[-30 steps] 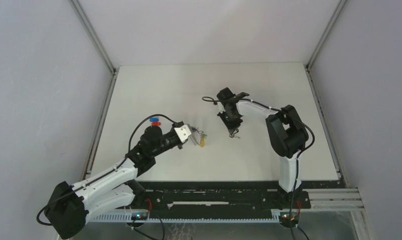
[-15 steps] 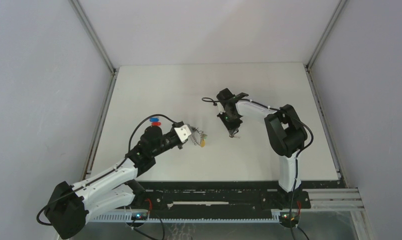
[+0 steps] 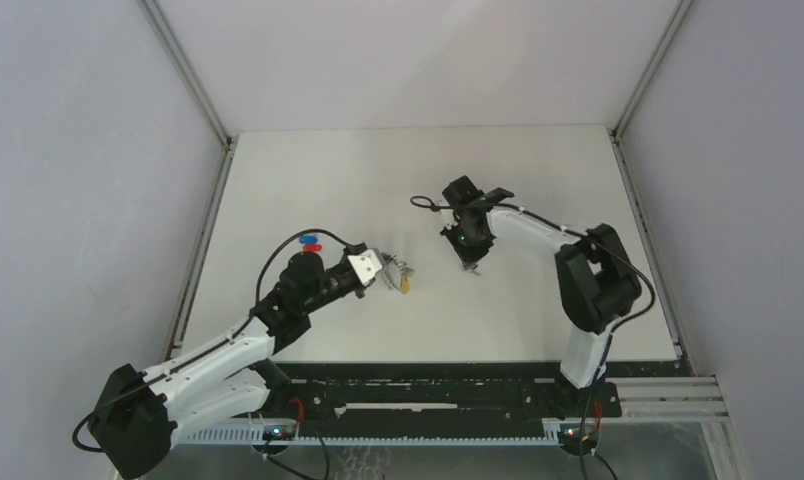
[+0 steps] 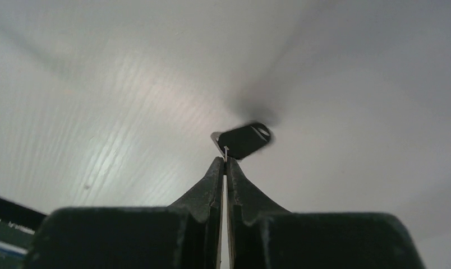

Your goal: Put the keys on the keyring

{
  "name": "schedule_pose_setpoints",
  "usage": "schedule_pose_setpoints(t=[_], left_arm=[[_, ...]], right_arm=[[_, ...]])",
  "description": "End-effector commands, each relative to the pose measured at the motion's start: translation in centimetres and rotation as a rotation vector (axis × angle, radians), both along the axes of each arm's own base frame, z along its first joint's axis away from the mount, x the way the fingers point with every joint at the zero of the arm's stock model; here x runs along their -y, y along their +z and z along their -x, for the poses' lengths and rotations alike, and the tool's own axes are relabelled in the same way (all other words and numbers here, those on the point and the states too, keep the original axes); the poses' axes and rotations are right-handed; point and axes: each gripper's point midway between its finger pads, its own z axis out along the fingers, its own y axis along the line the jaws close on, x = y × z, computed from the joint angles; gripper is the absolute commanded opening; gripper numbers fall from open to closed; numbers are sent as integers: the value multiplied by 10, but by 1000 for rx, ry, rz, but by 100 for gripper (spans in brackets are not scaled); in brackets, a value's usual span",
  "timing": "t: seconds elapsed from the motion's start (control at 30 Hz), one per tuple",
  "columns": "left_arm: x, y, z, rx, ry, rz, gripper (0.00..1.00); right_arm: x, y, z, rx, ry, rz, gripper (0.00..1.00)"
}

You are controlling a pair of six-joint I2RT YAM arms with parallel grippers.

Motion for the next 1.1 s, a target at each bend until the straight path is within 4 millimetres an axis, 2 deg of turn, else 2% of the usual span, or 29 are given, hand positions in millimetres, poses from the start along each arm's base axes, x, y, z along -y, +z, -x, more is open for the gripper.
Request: schedule_pose_setpoints(t=[0.0,0.3,0.4,0.53,0.77,0.9,1.07], left_arm=[[1,31,0,82,-5,62,0],[2,57,3,147,-32,74,0],[4,66,6,166,-52,77,0],[9,75,10,181,-95,81,0],[13,75,19,188,-153,62,0],[13,70,18,196,-155,39,0],[16,68,16,225,-177,11,0]], right_arm=[[-15,63,1,153,118,-139,0],[-31,144,32,310,313,-351,0],[-36,160,47,350,435,-388,0],[-45,178,57,406,538,-440,0],[-74,209,84,453,744,-615,0],[-90,212,97,463,873,-667,0],[-103,219,93,470,944,-699,0]])
